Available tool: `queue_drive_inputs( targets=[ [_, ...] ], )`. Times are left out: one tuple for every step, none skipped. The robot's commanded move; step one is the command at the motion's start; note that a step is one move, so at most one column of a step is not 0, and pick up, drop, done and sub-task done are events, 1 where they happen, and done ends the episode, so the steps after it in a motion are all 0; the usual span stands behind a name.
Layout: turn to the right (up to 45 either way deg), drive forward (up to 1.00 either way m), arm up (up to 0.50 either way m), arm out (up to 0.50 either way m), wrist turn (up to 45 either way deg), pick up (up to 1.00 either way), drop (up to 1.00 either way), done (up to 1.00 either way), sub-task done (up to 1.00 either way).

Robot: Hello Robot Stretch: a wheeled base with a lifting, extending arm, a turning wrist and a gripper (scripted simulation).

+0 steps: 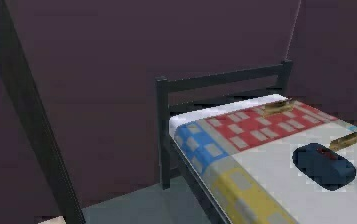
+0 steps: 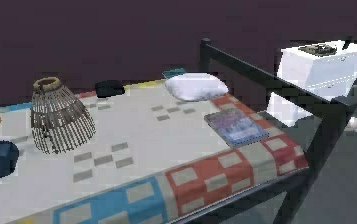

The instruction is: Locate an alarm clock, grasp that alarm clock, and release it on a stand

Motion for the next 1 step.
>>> queue_drive_inputs(
  targets=[
    [0.0, 0.1, 0.0, 0.0, 0.0, 0.0, 0.0, 0.0, 0.0]
  ],
)
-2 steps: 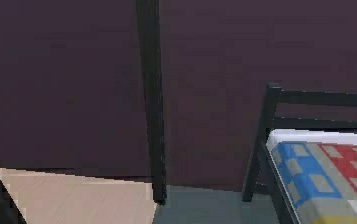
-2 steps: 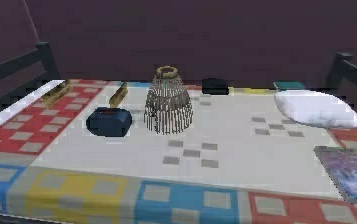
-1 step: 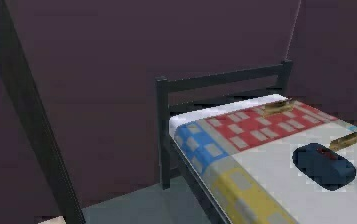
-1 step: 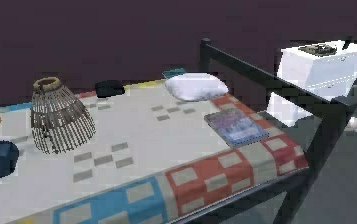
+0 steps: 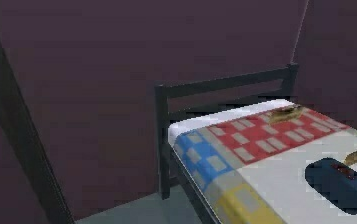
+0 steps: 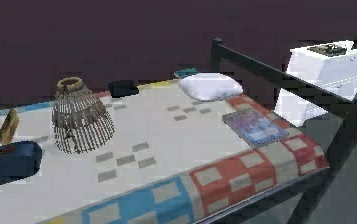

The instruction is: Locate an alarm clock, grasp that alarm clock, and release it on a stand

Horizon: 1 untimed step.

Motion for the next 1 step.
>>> queue_drive_inputs(
  targets=[
    [-39.0, 0.0, 0.0, 0.0, 0.0, 0.0, 0.0, 0.0, 0.0]
  ],
)
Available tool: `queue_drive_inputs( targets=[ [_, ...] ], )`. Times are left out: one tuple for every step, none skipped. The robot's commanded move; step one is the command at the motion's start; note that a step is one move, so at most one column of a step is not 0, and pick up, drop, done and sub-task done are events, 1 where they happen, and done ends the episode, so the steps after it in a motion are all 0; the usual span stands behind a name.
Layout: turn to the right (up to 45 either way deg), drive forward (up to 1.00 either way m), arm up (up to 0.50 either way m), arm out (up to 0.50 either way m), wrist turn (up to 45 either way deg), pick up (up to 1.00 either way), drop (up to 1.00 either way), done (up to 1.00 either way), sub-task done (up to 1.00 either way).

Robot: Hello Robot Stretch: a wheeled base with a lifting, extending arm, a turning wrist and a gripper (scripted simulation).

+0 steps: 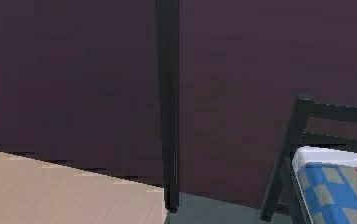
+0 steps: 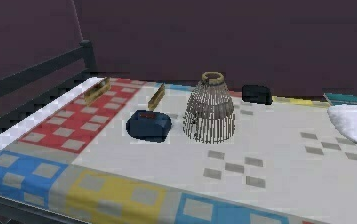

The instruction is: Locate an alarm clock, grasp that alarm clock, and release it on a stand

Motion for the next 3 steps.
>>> queue_drive_inputs(
  targets=[
    [0.0, 0.0, 0.5, 0.0, 0.0, 0.0, 0.0, 0.0, 0.0],
    [0.0, 0.0, 0.38, 0.0, 0.0, 0.0, 0.0, 0.0, 0.0],
    [0.0, 0.0, 0.0, 0.46, 0.0, 0.0, 0.0, 0.0, 0.0]
  ],
)
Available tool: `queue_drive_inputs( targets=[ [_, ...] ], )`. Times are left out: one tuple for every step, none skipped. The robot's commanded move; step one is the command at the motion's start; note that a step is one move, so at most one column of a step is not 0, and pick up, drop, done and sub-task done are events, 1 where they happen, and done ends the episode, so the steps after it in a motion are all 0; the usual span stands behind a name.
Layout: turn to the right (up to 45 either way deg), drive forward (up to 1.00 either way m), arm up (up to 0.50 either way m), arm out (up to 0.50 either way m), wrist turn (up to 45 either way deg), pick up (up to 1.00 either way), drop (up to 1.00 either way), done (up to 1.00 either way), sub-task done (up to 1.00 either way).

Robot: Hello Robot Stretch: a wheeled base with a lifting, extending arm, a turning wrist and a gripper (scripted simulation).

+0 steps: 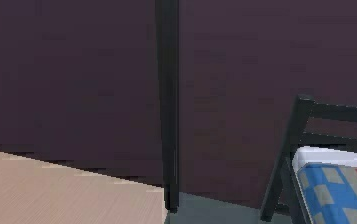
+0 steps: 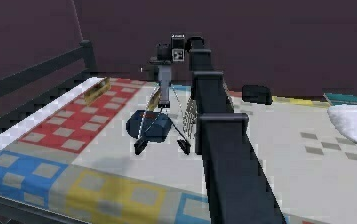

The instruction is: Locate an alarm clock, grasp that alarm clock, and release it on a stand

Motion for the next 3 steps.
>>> queue_drive_inputs(
  targets=[
    [0.0, 0.0, 0.0, 0.0, 45.0, 0.0, 0.0, 0.0, 0.0],
    [0.0, 0.0, 0.0, 0.0, 45.0, 0.0, 0.0, 0.0, 0.0],
    [0.0, 0.0, 0.0, 0.0, 45.0, 0.0, 0.0, 0.0, 0.0]
  ],
)
